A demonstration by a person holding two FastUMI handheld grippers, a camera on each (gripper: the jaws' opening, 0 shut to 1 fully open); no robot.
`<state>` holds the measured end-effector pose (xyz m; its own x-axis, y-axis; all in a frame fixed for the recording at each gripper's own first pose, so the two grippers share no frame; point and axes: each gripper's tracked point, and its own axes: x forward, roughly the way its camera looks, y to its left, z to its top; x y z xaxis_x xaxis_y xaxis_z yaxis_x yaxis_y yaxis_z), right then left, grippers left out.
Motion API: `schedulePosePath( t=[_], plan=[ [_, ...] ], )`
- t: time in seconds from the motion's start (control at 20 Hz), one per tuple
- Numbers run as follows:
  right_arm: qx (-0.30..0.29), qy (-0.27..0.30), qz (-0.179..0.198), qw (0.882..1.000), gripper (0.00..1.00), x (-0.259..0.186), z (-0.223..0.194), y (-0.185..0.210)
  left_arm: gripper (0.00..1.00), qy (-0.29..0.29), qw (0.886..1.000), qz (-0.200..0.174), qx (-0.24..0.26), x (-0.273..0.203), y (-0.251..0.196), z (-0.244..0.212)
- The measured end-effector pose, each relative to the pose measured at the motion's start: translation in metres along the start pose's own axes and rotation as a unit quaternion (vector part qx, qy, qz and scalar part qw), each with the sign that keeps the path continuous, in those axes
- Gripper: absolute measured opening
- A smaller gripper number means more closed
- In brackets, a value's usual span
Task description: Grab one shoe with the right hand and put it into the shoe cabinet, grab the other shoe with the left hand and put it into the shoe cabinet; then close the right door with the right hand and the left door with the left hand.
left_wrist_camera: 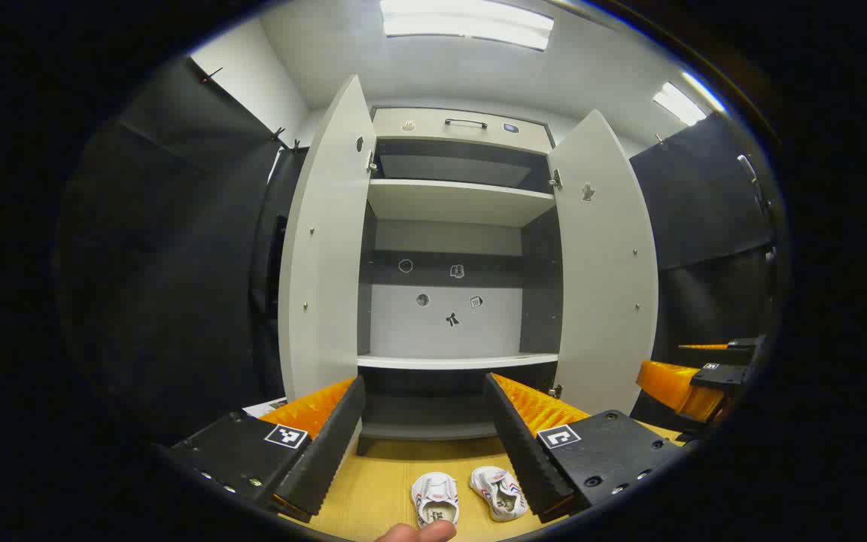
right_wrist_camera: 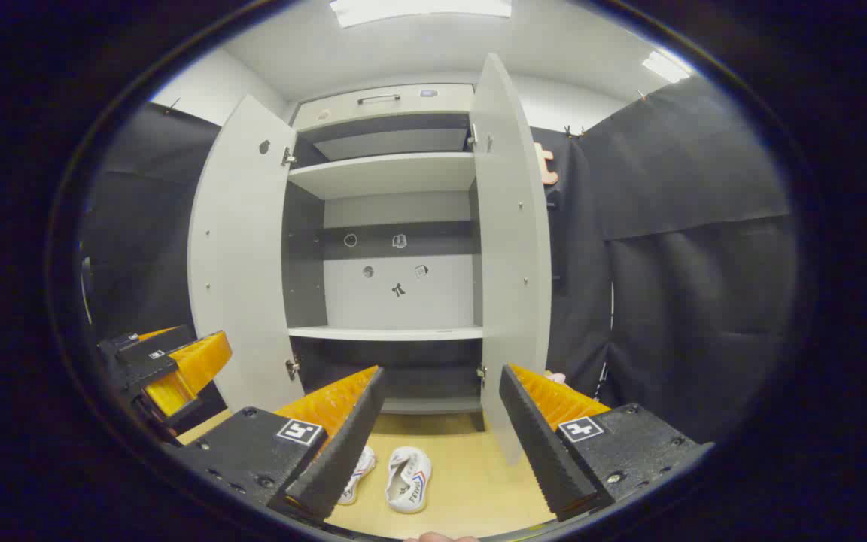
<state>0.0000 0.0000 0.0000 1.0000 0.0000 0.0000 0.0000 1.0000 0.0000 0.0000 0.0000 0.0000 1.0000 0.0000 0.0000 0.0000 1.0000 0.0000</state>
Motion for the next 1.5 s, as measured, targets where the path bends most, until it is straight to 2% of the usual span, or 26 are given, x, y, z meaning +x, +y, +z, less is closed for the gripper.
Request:
schedulePosePath(
  t=[0.15, 0.4, 0.5, 0.7, 1.05, 1.1, 1.5],
  plan=[
    [-0.006, -0.001, 0.004, 1.0, 0.99, 0.004, 0.001, 0.002, 0.95, 0.007, 1.0, 0.001, -0.016, 0.002, -0.001, -0.003],
    [-0.005, -0.011, 0.007, 1.0, 0.99, 0.0, 0.004, 0.001, 0.95, -0.004, 1.0, 0.008, 0.0, 0.007, 0.004, -0.006],
    [-0.008, -0.02, 0.012, 1.0, 0.99, -0.003, 0.01, 0.006, 0.95, -0.006, 1.0, -0.007, -0.004, 0.009, -0.003, -0.007],
    [-0.021, -0.031, 0.002, 0.999, 0.99, -0.006, 0.016, 0.003, 0.95, 0.002, 1.0, -0.015, 0.003, 0.01, -0.007, -0.012],
    [-0.017, -0.029, -0.003, 0.999, 0.99, -0.006, 0.015, 0.001, 0.95, -0.004, 1.0, -0.017, 0.007, 0.012, -0.009, -0.011],
    [-0.018, -0.029, -0.004, 0.999, 0.93, -0.006, 0.015, 0.001, 0.95, -0.003, 1.0, -0.017, 0.009, 0.011, -0.009, -0.012],
    [-0.018, -0.018, 0.004, 1.0, 0.94, -0.001, 0.004, 0.012, 0.95, -0.007, 1.0, -0.015, 0.013, 0.011, -0.003, -0.008]
  ],
)
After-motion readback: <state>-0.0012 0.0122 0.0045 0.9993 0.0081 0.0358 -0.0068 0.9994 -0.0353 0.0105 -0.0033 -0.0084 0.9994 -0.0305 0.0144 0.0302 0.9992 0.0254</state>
